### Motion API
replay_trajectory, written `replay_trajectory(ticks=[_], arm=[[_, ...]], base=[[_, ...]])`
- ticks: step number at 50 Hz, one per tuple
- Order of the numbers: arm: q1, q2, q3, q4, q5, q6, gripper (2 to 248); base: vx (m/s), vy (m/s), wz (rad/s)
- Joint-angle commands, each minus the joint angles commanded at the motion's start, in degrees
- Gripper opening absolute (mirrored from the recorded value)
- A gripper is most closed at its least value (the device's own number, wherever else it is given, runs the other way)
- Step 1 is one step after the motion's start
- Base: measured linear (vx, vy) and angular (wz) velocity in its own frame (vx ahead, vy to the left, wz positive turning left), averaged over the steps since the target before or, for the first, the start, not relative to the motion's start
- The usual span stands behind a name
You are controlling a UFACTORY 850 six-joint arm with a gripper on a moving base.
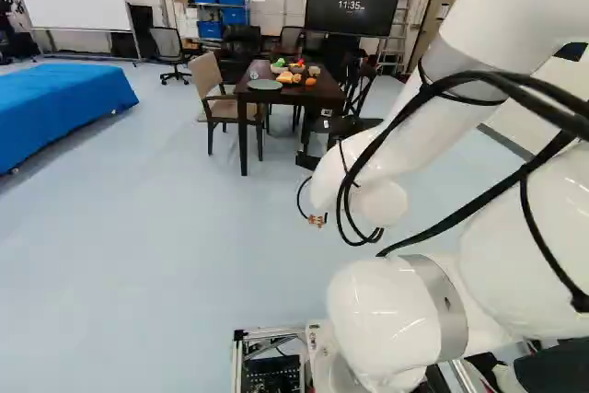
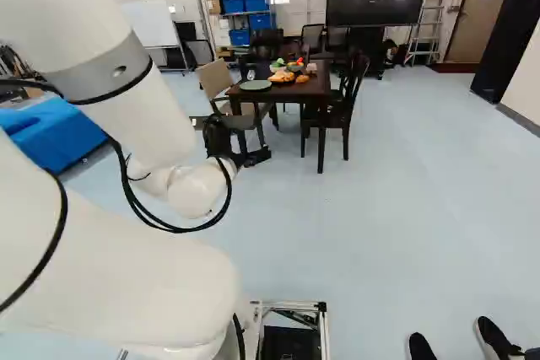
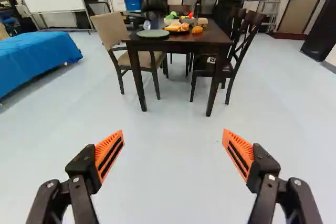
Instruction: Move the croissant to the empty plate
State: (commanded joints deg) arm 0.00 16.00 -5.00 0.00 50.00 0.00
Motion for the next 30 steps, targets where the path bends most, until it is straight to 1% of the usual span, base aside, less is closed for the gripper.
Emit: replay_trajectory(ticks=[12, 30], arm=[[0.0, 0.0, 0.0, 0.0, 0.0, 0.0, 247], [0.0, 0.0, 0.0, 0.0, 0.0, 0.0, 247]], base=[[0.033, 0.001, 0.006], [0.063, -0.027, 0.003]])
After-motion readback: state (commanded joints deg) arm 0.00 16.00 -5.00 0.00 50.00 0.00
